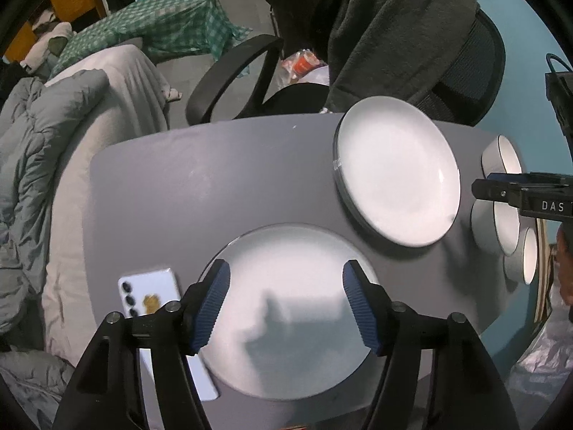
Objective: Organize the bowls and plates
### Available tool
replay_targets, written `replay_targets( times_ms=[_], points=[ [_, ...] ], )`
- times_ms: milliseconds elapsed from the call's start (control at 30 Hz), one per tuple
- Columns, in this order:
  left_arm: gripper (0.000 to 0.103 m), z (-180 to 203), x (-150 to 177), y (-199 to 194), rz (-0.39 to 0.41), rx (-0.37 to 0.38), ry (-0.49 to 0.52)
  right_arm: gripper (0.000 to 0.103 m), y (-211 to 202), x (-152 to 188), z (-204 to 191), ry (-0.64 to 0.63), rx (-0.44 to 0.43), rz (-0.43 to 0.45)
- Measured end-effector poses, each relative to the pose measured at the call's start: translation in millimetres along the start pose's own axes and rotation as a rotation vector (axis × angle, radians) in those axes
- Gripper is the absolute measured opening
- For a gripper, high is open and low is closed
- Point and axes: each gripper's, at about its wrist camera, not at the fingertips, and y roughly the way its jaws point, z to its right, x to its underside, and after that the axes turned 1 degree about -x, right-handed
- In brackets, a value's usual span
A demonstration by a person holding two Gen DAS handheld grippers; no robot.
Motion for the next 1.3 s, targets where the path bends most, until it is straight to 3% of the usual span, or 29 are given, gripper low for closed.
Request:
replay_targets(
  times_ms=[233, 633, 767, 967, 1300],
  points=[
    [0.067, -25, 25, -8, -0.008, 0.010, 0.003, 0.054, 1, 24, -30, -0.075, -0.003, -0.007],
    [0.067, -55, 56, 9, -0.054, 0.039, -0.039, 0.054, 17, 53, -82, -0.117, -0.094, -0.031],
    [0.067, -65, 58, 19, -0.081, 0.068, -0.087, 0.054, 27, 57, -95, -0.121, -0.124, -0.036],
    [0.067, -68, 52, 29, -0.092, 0.059, -0.075, 0.054, 46, 58, -109, -0.129, -0.157, -0.047],
    [0.060, -71, 50, 42, -0.124, 0.122, -0.121, 0.054, 78, 54, -124, -0.153, -0.153, -0.080]
  ],
)
